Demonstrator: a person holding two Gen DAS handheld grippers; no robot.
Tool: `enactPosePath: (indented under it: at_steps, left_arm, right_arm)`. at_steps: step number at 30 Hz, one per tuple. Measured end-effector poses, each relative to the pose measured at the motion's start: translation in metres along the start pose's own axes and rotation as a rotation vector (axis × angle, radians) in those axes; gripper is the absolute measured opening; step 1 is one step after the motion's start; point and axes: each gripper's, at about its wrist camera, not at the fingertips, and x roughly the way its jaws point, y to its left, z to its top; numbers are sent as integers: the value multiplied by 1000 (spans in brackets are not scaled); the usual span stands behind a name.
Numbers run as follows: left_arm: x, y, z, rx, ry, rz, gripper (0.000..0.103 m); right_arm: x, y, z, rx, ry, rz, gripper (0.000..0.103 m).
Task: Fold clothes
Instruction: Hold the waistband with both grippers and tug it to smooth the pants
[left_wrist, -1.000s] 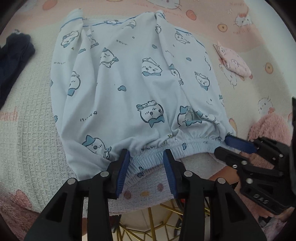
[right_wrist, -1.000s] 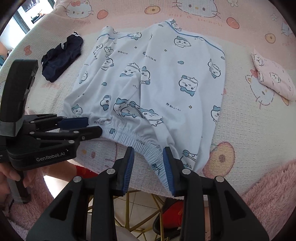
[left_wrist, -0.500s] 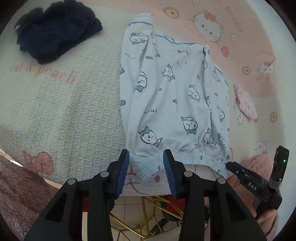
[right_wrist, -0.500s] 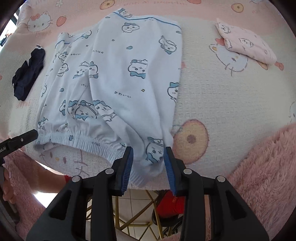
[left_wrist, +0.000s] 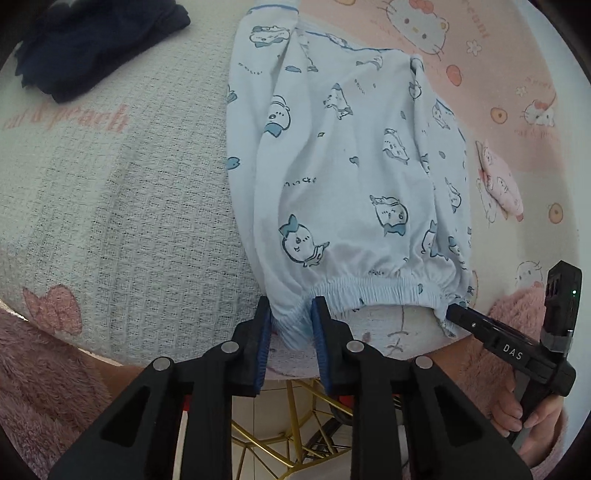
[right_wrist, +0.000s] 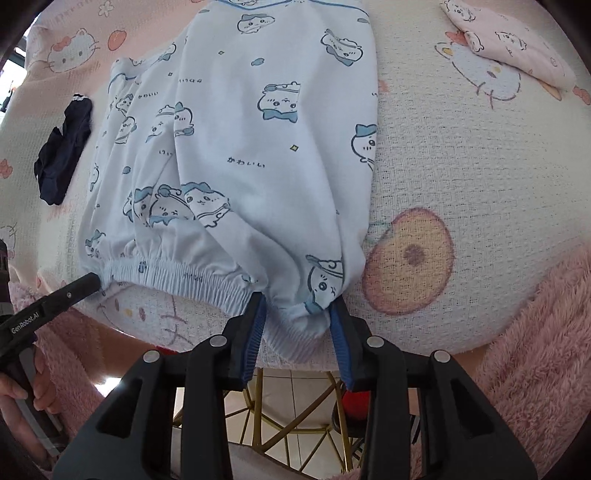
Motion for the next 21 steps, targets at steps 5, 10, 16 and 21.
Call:
enactPosePath:
  at_steps: [5,10,16,21]
  left_arm:
    - [-8,0,1,-16,-40,-23,19]
    - [-1,-1,0,-15,-7,-20,20]
    - [-4,12,5,-71,-15,-110,22]
    - [-20,12,10,-94,-105,-178,29]
  right_arm:
    - [-17,-2,3,-3,-103,-70,13]
    - [-19,-17,12,56,-98,-63,13]
    - [-23,0,-2,-31,-39,26,31]
    - [-19,16,-15,-99,-36,-95,31]
